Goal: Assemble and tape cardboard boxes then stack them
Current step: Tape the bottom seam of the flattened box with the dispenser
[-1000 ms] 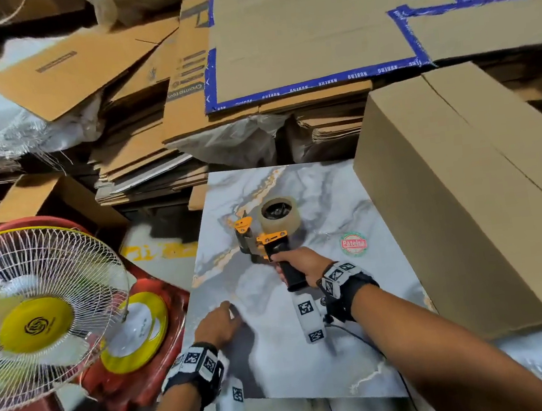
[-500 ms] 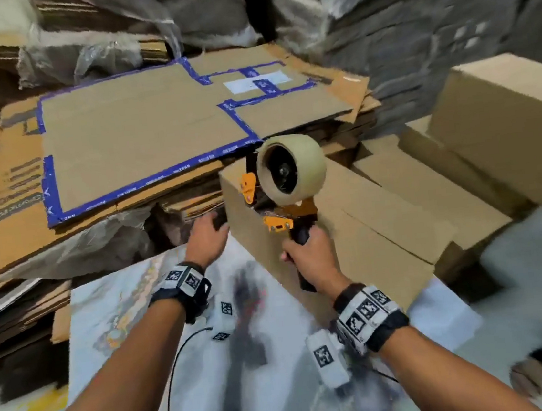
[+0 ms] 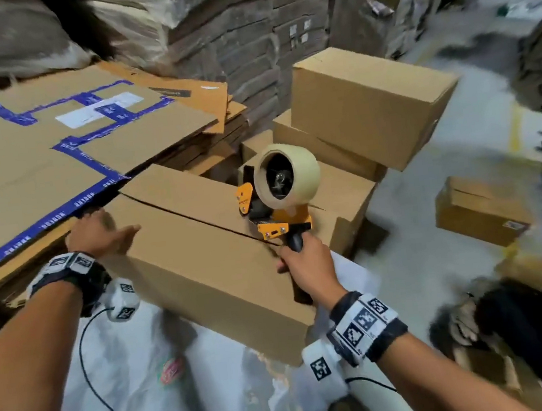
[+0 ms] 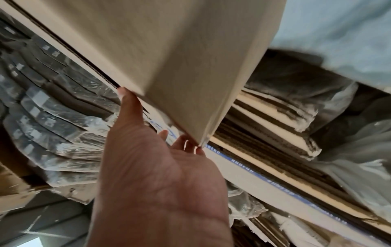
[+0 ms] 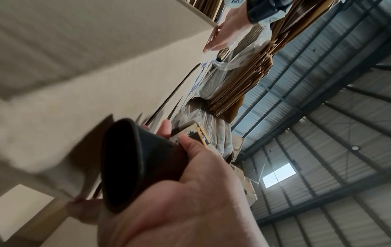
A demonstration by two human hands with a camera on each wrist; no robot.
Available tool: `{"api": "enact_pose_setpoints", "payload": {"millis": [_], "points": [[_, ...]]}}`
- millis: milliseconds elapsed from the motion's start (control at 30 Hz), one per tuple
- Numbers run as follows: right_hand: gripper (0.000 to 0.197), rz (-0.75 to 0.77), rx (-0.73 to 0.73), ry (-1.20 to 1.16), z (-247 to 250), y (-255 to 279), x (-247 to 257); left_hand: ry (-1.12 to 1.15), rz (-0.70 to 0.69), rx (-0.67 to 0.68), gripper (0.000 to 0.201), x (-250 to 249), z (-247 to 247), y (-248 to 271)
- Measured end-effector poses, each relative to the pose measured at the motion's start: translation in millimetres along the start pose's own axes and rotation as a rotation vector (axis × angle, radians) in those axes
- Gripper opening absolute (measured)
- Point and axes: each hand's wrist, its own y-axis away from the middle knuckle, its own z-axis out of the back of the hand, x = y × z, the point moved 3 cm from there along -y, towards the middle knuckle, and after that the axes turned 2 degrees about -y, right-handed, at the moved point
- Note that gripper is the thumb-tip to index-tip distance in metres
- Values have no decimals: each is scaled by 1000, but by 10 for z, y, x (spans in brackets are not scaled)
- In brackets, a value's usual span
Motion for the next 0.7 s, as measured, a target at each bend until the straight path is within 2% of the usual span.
{"api": "enact_pose_setpoints", "payload": {"millis": [100, 133, 367, 533, 700], "points": [[29, 4, 12, 13, 92, -115, -3, -95, 15, -11, 98, 68, 74, 38], [25, 19, 22, 20, 124, -157, -4, -118, 30, -18, 102, 88, 87, 110], [7, 7, 208, -92, 374, -573, 72, -284, 146, -180, 92, 345, 15, 1194], [5, 79, 371, -46, 325, -866, 261, -220, 270, -186, 69, 459, -38, 1956], [10, 173, 521, 60, 179, -1043, 366, -135, 410, -241, 56, 451, -156, 2678]]}}
